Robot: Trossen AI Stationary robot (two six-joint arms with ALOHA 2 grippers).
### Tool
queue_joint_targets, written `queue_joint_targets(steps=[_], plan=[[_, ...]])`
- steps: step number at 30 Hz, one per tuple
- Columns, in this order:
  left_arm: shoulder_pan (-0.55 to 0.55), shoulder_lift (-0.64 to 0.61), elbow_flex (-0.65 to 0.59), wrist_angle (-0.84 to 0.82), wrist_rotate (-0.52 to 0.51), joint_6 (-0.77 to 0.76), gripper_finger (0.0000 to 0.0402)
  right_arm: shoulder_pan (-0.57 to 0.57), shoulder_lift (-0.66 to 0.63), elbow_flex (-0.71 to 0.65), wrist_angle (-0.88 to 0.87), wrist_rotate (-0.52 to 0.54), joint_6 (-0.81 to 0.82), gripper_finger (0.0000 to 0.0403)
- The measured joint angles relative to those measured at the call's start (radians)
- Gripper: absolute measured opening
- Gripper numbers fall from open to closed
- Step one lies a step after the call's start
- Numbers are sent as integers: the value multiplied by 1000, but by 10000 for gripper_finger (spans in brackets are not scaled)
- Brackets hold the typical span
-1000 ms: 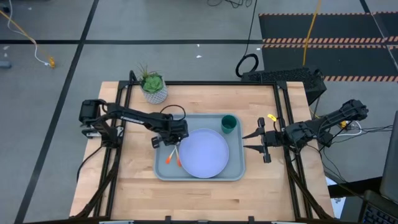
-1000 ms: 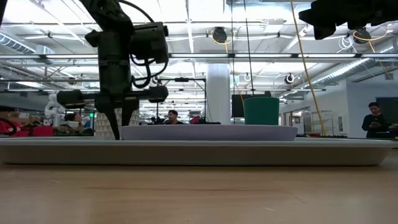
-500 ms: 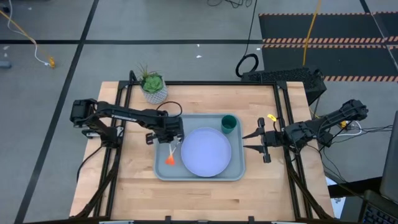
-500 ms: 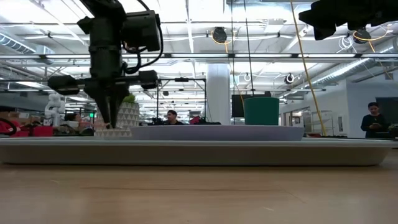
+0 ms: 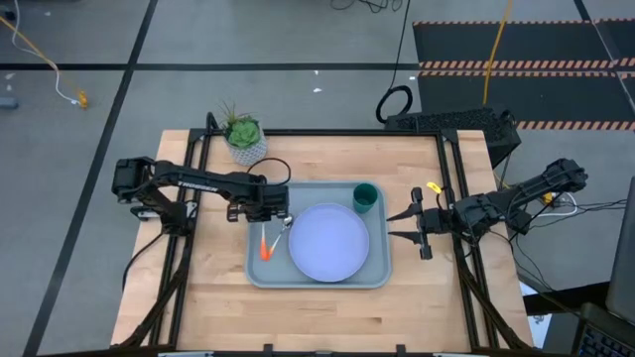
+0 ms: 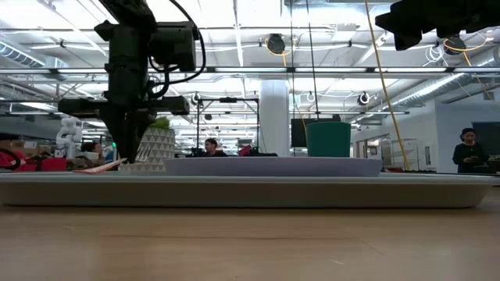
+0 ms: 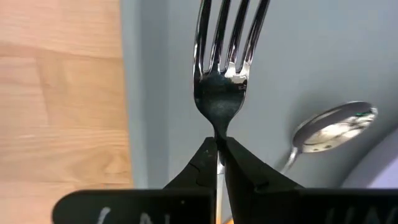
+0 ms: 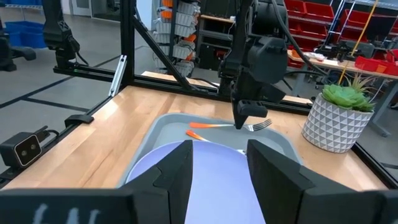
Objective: Pick and place plate/cup/fork/spoon on tray
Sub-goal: Put the orange fork to the left of the orange spoon on the blue tray
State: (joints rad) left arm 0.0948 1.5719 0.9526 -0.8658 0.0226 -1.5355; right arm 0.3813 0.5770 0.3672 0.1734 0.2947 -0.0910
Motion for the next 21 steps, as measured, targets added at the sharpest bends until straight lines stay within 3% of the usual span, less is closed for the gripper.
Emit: queue_joint_targets(steps=[7, 14, 21], plan=[[-7, 15, -26, 20, -5, 15, 10, 0, 0, 0, -2, -1, 1, 144], [-18, 56, -53, 153, 0, 15, 10, 0, 0, 0, -6, -2, 1, 144], [-18, 82, -52, 128, 22, 45, 14, 0, 1, 0, -15, -3, 1, 144]])
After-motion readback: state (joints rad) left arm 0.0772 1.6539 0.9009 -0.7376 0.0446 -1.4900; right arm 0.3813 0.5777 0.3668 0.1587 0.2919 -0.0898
